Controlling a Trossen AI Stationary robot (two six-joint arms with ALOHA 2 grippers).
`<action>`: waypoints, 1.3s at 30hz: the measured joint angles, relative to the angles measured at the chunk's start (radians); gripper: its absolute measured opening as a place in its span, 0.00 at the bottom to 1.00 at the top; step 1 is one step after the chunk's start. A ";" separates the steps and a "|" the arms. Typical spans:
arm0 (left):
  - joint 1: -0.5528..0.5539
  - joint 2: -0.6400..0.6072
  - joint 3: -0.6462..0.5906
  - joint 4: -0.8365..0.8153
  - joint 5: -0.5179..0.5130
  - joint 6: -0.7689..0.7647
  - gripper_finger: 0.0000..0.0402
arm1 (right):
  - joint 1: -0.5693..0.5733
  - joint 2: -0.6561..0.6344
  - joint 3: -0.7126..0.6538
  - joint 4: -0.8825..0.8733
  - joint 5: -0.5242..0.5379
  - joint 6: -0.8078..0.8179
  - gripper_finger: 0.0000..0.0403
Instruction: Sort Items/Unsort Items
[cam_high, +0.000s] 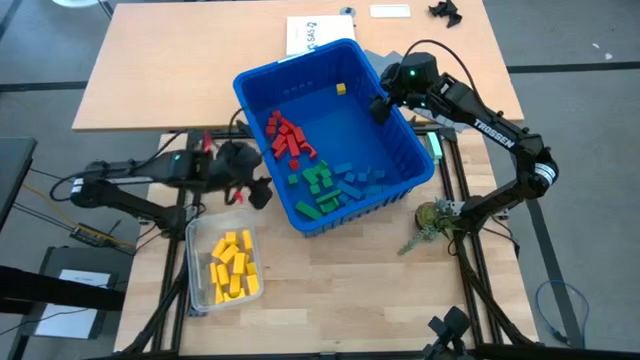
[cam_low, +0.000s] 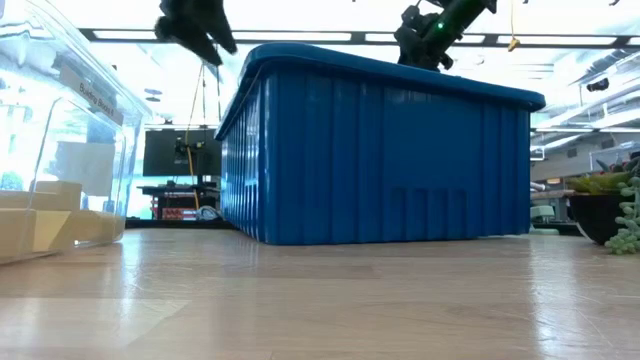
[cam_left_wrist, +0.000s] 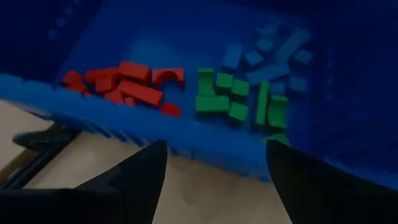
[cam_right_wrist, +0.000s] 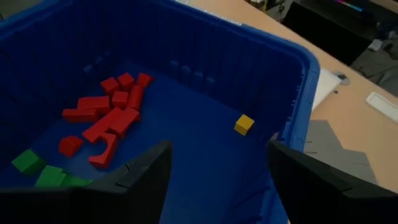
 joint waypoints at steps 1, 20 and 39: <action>0.035 0.008 0.000 0.015 0.020 0.016 0.71 | -0.005 0.000 0.000 0.001 0.000 -0.001 0.65; 0.427 0.032 -0.183 0.043 0.102 0.177 0.67 | -0.234 0.179 0.001 -0.077 0.030 0.065 0.64; 0.480 0.032 -0.310 0.315 0.136 0.252 0.67 | -0.244 0.176 -0.009 -0.145 -0.122 0.066 0.62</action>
